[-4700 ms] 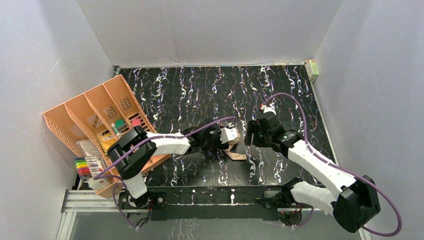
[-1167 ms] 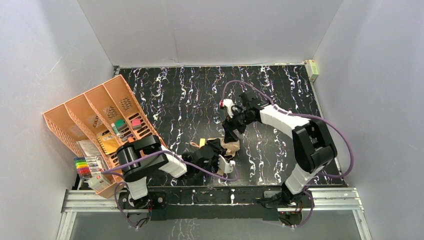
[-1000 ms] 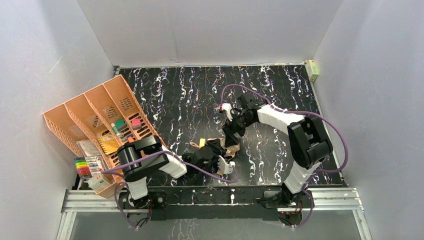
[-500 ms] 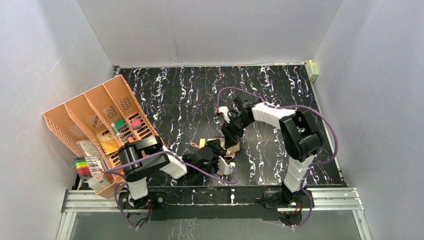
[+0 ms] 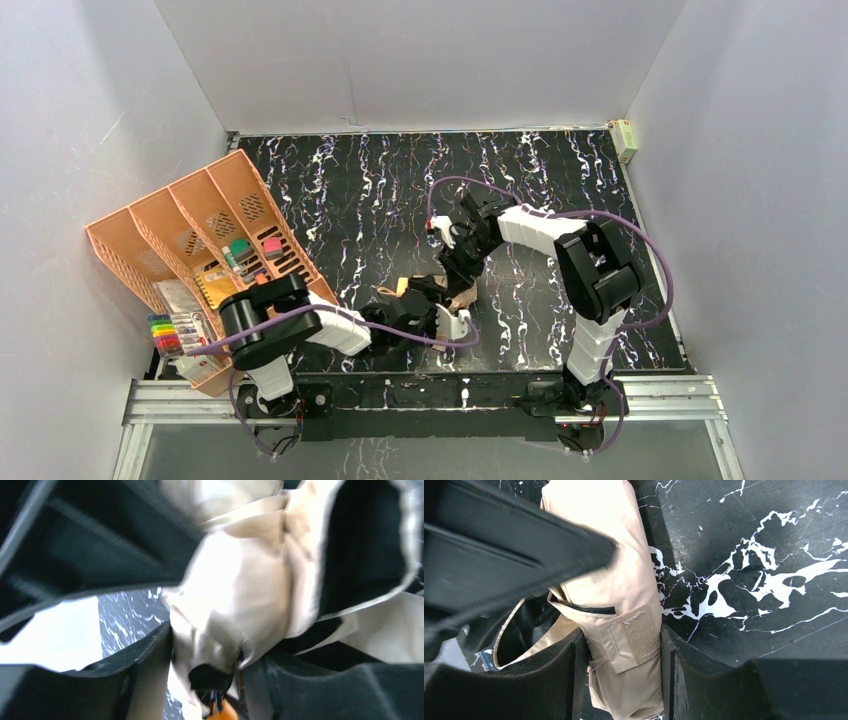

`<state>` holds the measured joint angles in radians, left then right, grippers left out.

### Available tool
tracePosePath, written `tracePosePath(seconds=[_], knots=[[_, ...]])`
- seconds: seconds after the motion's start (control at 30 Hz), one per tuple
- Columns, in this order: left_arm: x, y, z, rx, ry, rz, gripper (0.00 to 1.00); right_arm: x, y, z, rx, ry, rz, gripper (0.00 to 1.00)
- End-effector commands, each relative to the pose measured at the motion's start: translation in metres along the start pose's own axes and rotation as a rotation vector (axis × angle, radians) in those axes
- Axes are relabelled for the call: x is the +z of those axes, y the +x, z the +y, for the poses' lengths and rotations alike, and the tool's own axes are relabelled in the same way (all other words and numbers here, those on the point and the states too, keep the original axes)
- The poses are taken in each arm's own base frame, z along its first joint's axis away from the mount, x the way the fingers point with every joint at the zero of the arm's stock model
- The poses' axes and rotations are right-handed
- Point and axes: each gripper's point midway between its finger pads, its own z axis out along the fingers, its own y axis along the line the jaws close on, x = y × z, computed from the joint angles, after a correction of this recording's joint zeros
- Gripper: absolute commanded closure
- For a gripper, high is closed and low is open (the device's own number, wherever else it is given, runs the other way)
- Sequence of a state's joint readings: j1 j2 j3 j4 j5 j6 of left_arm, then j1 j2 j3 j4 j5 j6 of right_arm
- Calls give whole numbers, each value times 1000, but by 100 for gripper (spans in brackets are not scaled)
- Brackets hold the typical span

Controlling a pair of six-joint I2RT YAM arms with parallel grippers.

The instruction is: Put away the umbrella

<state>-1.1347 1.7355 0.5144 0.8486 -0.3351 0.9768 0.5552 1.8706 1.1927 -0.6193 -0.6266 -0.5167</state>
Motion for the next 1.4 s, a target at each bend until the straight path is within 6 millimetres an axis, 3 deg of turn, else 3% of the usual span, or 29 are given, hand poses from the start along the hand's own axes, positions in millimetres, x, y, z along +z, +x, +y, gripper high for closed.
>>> tracePosePath(seconds=[0.0,0.1,0.23,0.37,0.53,0.7,0.83,0.97,1.13,1.3,1.37], knots=[[-21,11,-6,-188,42,65,41,1,33,-61,-46,295,132,89],[-30,1,2,-269,38,34,26,-3,31,-68,-65,346,117,91],[-46,-5,12,-383,24,6,23,-9,29,-76,-88,412,98,92],[-70,-8,37,-576,-63,-12,20,-13,29,-78,-109,470,69,92],[-98,7,69,-894,-201,25,4,-10,32,-67,-190,496,55,90],[-102,46,103,-1210,-182,89,2,-3,30,-61,-271,614,52,90],[-98,53,129,-1234,-156,29,2,-1,32,-57,-352,751,50,90],[-84,67,135,-1279,-66,14,2,1,34,-47,-453,875,27,90],[-67,68,140,-1260,65,-59,2,9,38,-30,-609,944,10,91],[-62,36,115,-1053,334,-233,2,15,46,-19,-734,982,42,90],[-59,31,108,-1028,391,-254,2,16,47,-16,-783,997,48,90]])
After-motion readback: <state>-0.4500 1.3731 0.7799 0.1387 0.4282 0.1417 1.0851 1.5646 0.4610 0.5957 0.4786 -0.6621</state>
